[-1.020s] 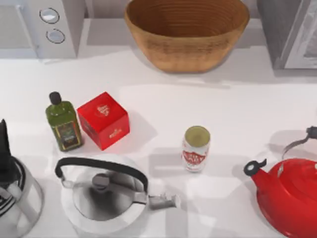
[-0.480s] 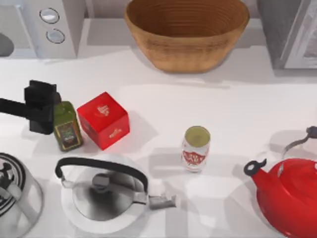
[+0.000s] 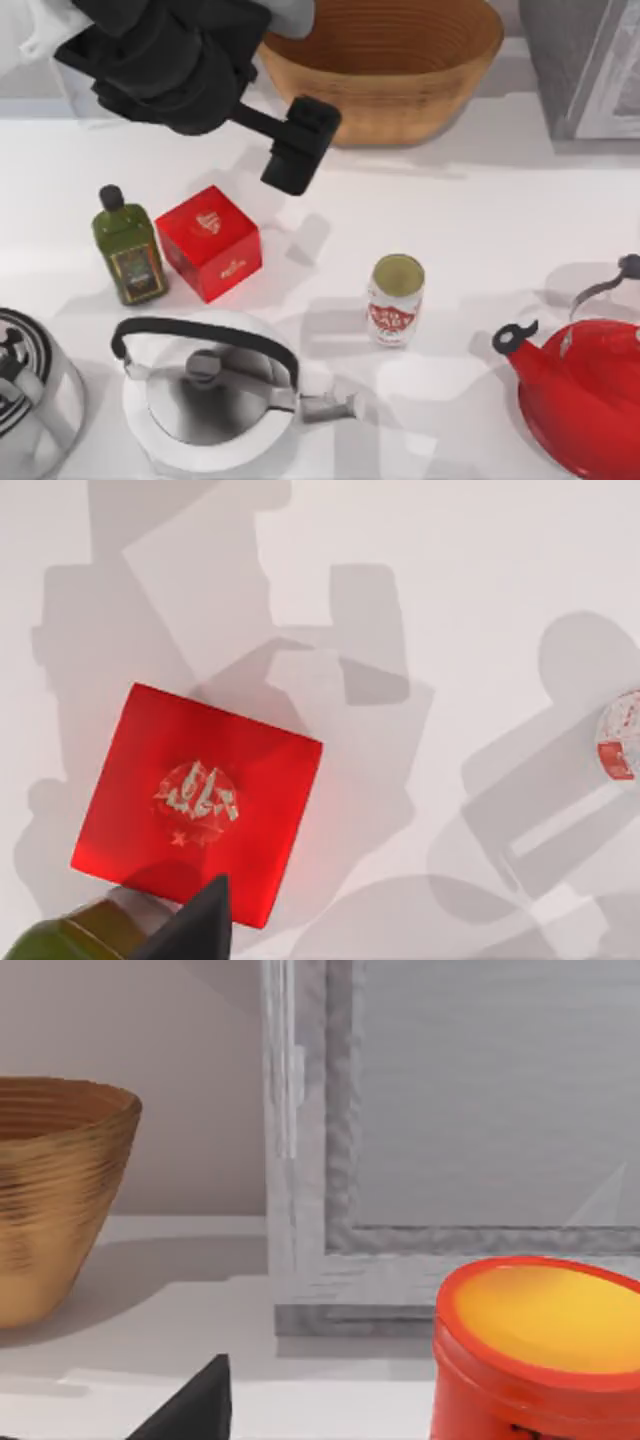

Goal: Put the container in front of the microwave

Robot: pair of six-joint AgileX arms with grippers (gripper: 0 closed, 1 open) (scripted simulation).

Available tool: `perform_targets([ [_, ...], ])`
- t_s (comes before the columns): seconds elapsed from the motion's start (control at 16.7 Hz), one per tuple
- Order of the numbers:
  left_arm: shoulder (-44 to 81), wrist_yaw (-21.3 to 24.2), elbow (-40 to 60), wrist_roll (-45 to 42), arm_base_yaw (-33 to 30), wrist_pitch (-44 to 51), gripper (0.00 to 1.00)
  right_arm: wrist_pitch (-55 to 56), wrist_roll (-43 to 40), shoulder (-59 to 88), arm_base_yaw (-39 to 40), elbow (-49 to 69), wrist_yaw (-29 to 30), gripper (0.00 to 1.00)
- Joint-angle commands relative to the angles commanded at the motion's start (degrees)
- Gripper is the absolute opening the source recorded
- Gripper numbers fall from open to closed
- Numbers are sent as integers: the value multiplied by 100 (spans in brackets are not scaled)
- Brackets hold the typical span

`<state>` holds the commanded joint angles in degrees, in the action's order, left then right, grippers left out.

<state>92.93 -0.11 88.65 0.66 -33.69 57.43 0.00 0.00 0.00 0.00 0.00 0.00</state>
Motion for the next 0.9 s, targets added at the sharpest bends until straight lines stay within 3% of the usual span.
perform_targets([
  [0.48, 3459, 22, 3215, 56, -1212, 2087, 100, 0, 0, 0, 0, 0, 0, 100],
  [0.9, 4161, 33, 3849, 75, -1450, 2514, 100, 0, 0, 0, 0, 0, 0, 100],
])
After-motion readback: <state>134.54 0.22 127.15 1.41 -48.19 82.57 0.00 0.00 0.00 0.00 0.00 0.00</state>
